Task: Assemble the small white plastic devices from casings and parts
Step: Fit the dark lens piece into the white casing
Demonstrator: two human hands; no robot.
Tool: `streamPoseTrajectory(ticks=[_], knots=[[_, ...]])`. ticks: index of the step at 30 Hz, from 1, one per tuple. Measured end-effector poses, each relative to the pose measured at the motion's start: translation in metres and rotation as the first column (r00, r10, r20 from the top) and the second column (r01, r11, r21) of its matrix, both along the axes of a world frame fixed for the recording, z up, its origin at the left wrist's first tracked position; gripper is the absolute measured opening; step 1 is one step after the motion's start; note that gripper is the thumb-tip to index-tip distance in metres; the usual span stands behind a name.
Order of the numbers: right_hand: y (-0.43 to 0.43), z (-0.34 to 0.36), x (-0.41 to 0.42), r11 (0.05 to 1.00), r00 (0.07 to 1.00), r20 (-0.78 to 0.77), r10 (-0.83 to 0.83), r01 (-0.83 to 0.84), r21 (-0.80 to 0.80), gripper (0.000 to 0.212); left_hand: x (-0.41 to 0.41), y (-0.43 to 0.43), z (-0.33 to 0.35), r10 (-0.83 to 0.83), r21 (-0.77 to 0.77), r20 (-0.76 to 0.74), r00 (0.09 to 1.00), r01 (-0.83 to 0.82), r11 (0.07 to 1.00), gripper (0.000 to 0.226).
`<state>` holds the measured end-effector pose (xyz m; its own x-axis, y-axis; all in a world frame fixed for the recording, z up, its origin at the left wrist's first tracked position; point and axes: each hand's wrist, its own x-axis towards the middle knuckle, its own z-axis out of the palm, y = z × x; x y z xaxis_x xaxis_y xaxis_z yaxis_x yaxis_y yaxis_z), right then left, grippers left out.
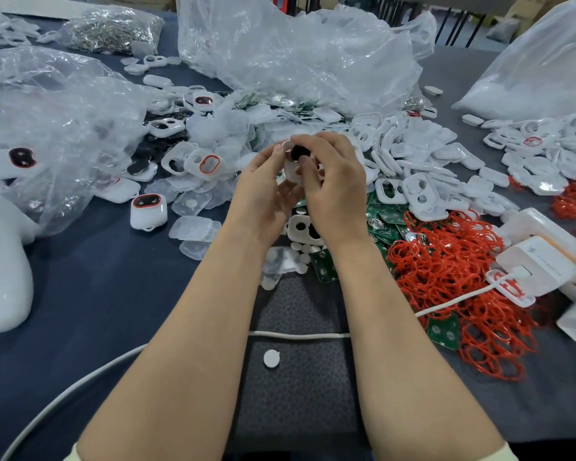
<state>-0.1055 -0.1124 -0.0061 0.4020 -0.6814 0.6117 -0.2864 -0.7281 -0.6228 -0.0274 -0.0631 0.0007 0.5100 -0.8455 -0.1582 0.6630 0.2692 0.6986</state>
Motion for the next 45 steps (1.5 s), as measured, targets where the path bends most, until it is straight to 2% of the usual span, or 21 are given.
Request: streamPoseTrajectory(ticks=[3, 6, 9, 11, 12, 14, 20, 26, 32, 34, 39, 45], knots=[[0.001, 0.000, 0.001, 1.000, 1.000, 0.022, -0.011, 0.011, -0.024, 0.016, 0.001, 0.000, 0.000, 0.010, -0.010, -0.009, 1.000, -0.010, 1.000, 0.016], [0.002, 0.002, 0.002, 0.999, 0.995, 0.084, -0.044, 0.043, 0.007, 0.010, 0.001, -0.002, -0.002, 0.077, 0.040, 0.063, 0.995, -0.080, 0.996, 0.010], [-0.001, 0.007, -0.002, 0.961, 0.969, 0.240, -0.059, -0.011, 0.277, 0.014, -0.001, -0.006, -0.004, 0.150, 0.097, 0.166, 0.975, -0.168, 0.981, 0.012], [-0.003, 0.009, -0.004, 0.876, 0.939, 0.343, -0.033, -0.139, 0.463, 0.015, -0.001, -0.007, -0.005, 0.166, 0.108, 0.221, 0.961, -0.193, 0.975, 0.014], [-0.004, 0.009, -0.004, 0.846, 0.928, 0.371, -0.025, -0.178, 0.503, 0.013, -0.002, -0.007, -0.005, 0.169, 0.110, 0.243, 0.955, -0.200, 0.974, 0.014], [-0.004, 0.008, -0.003, 0.849, 0.932, 0.363, -0.020, -0.176, 0.499, 0.007, -0.002, -0.007, -0.006, 0.171, 0.109, 0.274, 0.946, -0.207, 0.972, 0.011], [-0.006, 0.004, -0.001, 0.919, 0.977, 0.211, -0.038, -0.049, 0.392, 0.004, -0.005, -0.007, -0.007, 0.185, 0.097, 0.395, 0.900, -0.241, 0.966, 0.012], [-0.006, 0.000, 0.001, 0.931, 0.968, 0.238, -0.076, -0.016, 0.365, 0.005, -0.007, -0.007, -0.008, 0.151, 0.094, 0.466, 0.872, -0.218, 0.971, 0.008], [-0.006, -0.004, 0.003, 0.927, 0.951, 0.282, -0.130, 0.016, 0.374, 0.013, -0.009, -0.005, -0.008, 0.100, 0.052, 0.474, 0.875, -0.141, 0.989, 0.006], [-0.006, -0.004, 0.003, 0.919, 0.947, 0.287, -0.143, 0.020, 0.394, 0.013, -0.009, -0.005, -0.008, 0.086, 0.048, 0.493, 0.866, -0.126, 0.991, 0.012], [-0.008, -0.004, 0.004, 0.895, 0.965, 0.234, -0.119, 0.002, 0.445, 0.016, -0.009, -0.003, -0.008, 0.095, 0.061, 0.531, 0.842, -0.150, 0.987, 0.021], [-0.008, -0.003, 0.004, 0.886, 0.974, 0.208, -0.094, -0.014, 0.464, 0.009, -0.009, -0.004, -0.008, 0.104, 0.085, 0.560, 0.822, -0.182, 0.980, 0.017]])
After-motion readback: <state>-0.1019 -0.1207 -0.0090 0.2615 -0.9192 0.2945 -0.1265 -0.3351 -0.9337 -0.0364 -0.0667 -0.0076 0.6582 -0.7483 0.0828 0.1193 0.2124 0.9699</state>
